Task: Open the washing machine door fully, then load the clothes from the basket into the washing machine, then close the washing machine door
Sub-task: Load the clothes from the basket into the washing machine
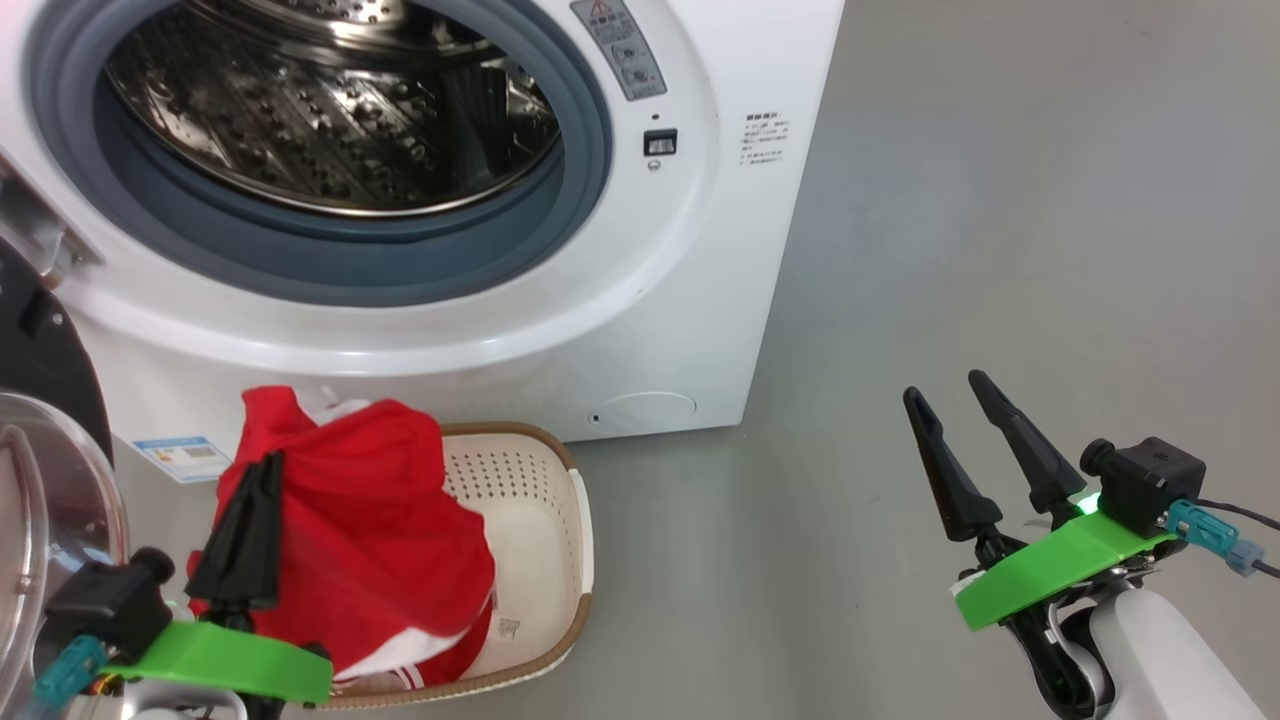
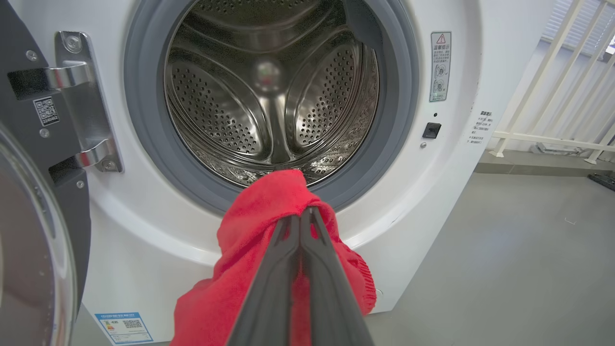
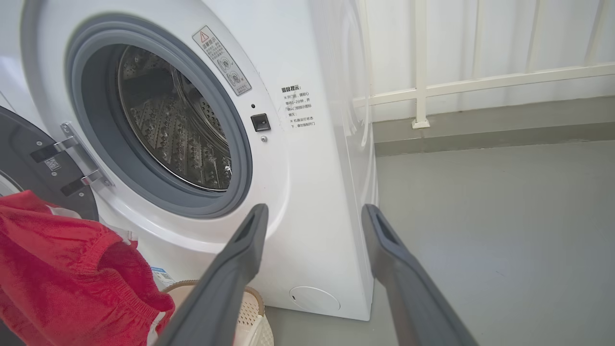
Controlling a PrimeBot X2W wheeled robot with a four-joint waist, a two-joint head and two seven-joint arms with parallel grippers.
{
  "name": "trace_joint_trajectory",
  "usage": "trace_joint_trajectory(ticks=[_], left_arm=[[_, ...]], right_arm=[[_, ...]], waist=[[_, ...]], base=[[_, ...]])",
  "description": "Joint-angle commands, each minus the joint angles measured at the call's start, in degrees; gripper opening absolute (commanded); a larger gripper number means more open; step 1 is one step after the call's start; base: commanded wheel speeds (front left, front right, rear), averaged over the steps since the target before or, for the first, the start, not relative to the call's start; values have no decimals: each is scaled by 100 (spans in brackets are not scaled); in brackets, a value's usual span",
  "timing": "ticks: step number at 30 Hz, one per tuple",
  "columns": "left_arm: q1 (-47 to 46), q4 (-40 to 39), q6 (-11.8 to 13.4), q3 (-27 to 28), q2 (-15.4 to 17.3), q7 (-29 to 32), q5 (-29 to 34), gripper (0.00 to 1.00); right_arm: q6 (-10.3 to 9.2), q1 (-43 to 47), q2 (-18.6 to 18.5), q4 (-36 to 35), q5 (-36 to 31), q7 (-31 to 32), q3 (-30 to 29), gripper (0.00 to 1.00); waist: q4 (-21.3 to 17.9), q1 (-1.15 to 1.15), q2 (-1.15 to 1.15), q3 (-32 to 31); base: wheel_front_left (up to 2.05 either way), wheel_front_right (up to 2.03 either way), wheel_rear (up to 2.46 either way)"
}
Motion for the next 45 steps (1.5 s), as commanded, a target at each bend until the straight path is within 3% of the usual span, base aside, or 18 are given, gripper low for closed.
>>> trace_joint_trajectory(ticks=[1,12,30,38,45], left_arm=[[-12,-219,80,207,146,-6,16,0],[161,-540,218,181,146,110,-32,0],[-16,-739,241,140,177,81,-38,0],[-752,-893,303,72,283,149,209,0],[-1952,-593,285,111,387,182,351,0]], right_arm=[[9,89,-40,-132,74,-27,83,100],[9,138,-78,-162,70,-27,60,100],[9,124,-124,-144,63,-27,102,100],[9,62,-111,-220,23,-27,66,100],[9,-93,-50,-309,-49,-27,-15,100]], waist=[[7,0,0,-58],[36,0,0,-100],[39,0,0,-80],[58,0,0,193],[-100,0,0,734]], base=[[0,0,0],[0,0,0],[0,0,0],[0,0,0],[0,0,0]])
